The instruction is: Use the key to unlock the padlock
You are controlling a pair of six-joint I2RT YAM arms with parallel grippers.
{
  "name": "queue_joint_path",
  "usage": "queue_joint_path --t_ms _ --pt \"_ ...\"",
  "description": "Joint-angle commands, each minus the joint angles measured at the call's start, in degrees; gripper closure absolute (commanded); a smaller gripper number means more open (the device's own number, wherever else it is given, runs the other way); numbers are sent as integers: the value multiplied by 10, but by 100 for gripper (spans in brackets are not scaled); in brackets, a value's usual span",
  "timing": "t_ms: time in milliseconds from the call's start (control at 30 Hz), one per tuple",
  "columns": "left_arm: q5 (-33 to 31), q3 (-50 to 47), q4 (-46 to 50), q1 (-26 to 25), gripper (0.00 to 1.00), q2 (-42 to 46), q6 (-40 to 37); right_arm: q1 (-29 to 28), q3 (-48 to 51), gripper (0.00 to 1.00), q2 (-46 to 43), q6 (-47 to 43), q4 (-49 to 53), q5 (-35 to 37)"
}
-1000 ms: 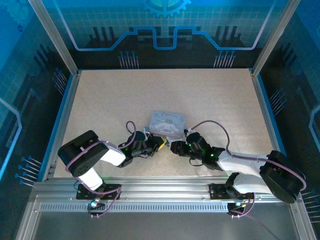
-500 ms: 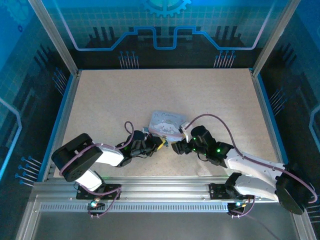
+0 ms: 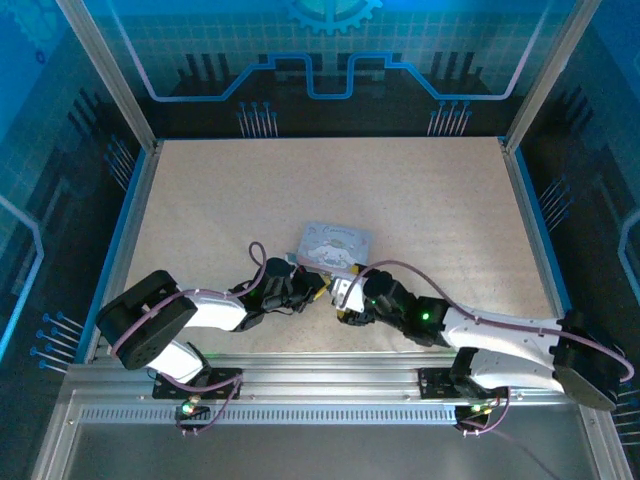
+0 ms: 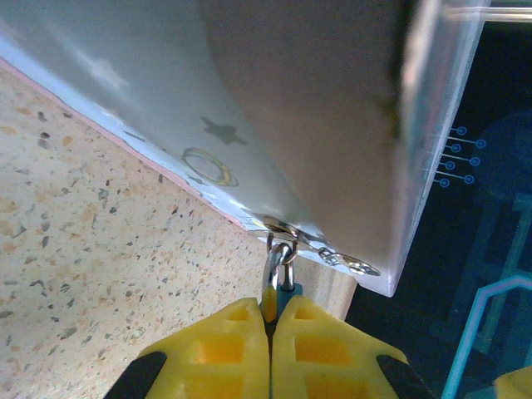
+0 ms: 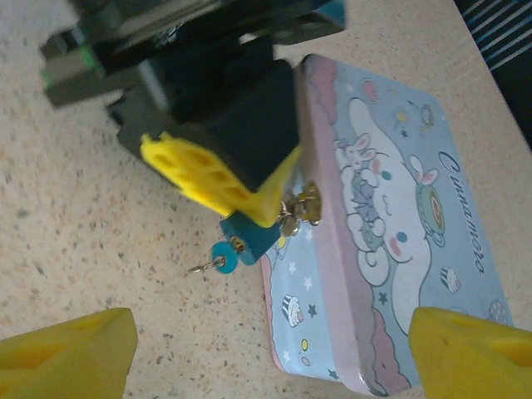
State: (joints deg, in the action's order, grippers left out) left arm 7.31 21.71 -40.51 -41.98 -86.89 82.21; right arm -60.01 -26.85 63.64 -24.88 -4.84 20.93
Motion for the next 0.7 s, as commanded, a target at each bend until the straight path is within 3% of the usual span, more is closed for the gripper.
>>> queue_joint_path --t_ms 0,133,433,667 --pt "10 15 -18 5 94 8 0 -21 15 15 33 -94 -63 74" --pt "12 14 -20 4 94 5 1 -27 11 17 75 -101 -92 84" --pt "14 15 -31 5 94 -1 5 -32 -16 39 136 -85 -103 70" --pt "16 13 -45 5 94 -11 10 -34 -25 50 157 -81 -123 69"
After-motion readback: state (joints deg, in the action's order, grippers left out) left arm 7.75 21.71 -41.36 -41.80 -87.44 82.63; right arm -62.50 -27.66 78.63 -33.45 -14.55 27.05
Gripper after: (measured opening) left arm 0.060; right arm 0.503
